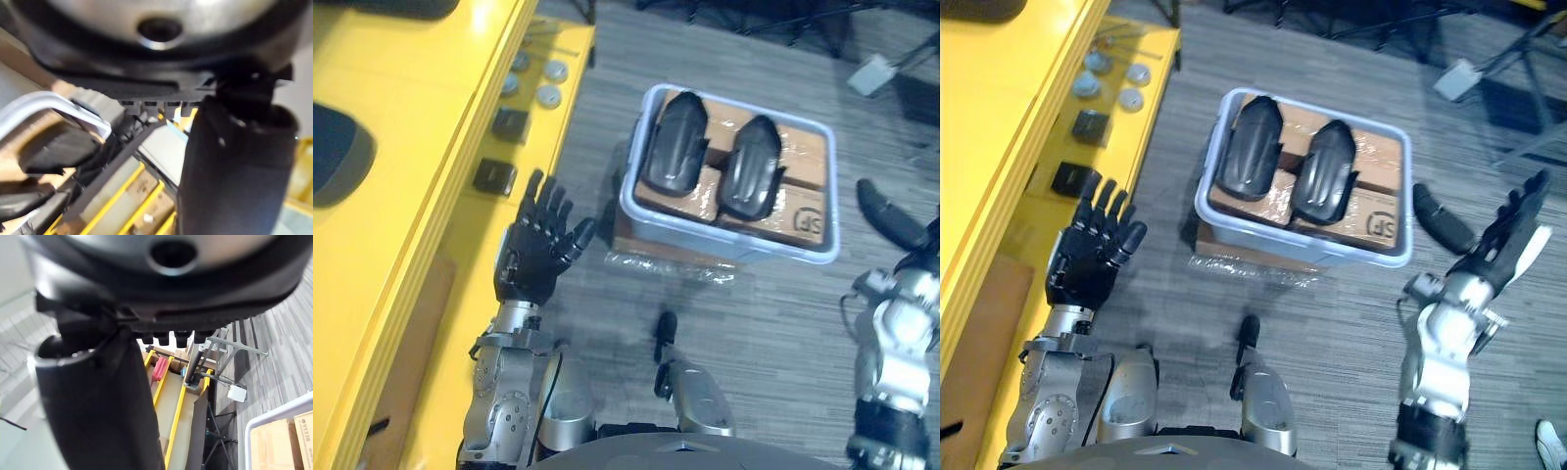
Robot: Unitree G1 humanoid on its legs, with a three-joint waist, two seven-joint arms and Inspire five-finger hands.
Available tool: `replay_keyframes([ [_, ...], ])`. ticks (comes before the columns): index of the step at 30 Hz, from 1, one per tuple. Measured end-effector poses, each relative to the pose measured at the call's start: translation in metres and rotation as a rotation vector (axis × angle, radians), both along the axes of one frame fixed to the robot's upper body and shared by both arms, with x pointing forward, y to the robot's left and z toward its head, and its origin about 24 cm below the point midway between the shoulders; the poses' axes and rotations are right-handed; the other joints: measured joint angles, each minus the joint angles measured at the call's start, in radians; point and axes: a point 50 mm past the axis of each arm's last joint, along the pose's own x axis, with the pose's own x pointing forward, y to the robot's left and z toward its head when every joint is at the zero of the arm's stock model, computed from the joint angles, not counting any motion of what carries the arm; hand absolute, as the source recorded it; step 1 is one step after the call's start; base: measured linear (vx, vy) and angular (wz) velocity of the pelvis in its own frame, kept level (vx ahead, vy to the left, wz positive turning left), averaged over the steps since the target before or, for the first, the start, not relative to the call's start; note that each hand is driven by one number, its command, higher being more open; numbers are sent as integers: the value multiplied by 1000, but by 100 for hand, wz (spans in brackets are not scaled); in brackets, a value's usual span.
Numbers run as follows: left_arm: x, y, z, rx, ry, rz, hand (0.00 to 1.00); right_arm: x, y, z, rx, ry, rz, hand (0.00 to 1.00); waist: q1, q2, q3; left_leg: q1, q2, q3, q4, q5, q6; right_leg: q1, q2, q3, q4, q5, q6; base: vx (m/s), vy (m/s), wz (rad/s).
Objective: Walk over and take three plastic housings, then place them on the shelf
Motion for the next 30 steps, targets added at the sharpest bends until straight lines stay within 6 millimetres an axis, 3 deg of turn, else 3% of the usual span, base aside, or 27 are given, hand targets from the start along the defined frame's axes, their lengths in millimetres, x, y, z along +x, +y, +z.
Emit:
replay_keyframes([
  [4, 7, -15, 25, -10, -135, -30, 100, -23, 28, -7, -15, -49, 127, 100, -48, 27, -82, 78, -9, 52, -77, 11, 5, 18, -8, 36, 0, -17, 7, 84, 41, -25],
  [8, 12, -35, 45, -48, -243, -108, 100, -21, 47, 5, -70, -134, 253, 100, -70, 70, -128, 133, -14, 66, -154, 43, -1, 25, -9, 43, 0, -18, 5, 66, 6, -9],
  [13, 13, -42, 48, -63, -245, -125, 100, -18, 59, 10, -90, -184, 332, 100, -71, 94, -145, 172, -19, 85, -198, 61, -3, 36, -9, 55, -1, -21, 3, 2, 1, -9],
  [14, 11, -45, 53, -62, -224, -77, 100, -13, 74, 8, -80, -189, 428, 100, -96, 108, -214, 174, -38, 98, -211, 66, 6, 35, -28, 55, -18, -17, 5, -10, 3, -3],
  [18, 11, -44, 53, -61, -223, -75, 100, -13, 74, 8, -80, -188, 429, 100, -95, 108, -214, 173, -38, 98, -211, 66, 6, 35, -28, 55, -18, -17, 6, 0, 0, 0],
  [24, 3, -21, 38, -14, -138, 67, 100, -20, 74, -2, 34, -179, 472, 100, -92, 102, -211, 140, -38, 80, -209, 66, 5, 11, -28, 44, -19, -20, 3, -4, -4, 6],
  [27, -9, 2, 21, -23, -35, 218, 100, -23, 79, -17, 160, -126, 518, 100, -85, 97, -202, 123, -33, 79, -195, 64, 3, -3, -22, 48, -18, -16, 6, 2, -5, -3],
  [30, -25, 17, 5, 4, 60, 325, 100, -33, 85, -45, 319, -4, 553, 100, -64, 92, -196, 119, -15, 85, -160, 33, 0, -2, -3, 64, -9, -20, 1, 9, 15, -10],
])
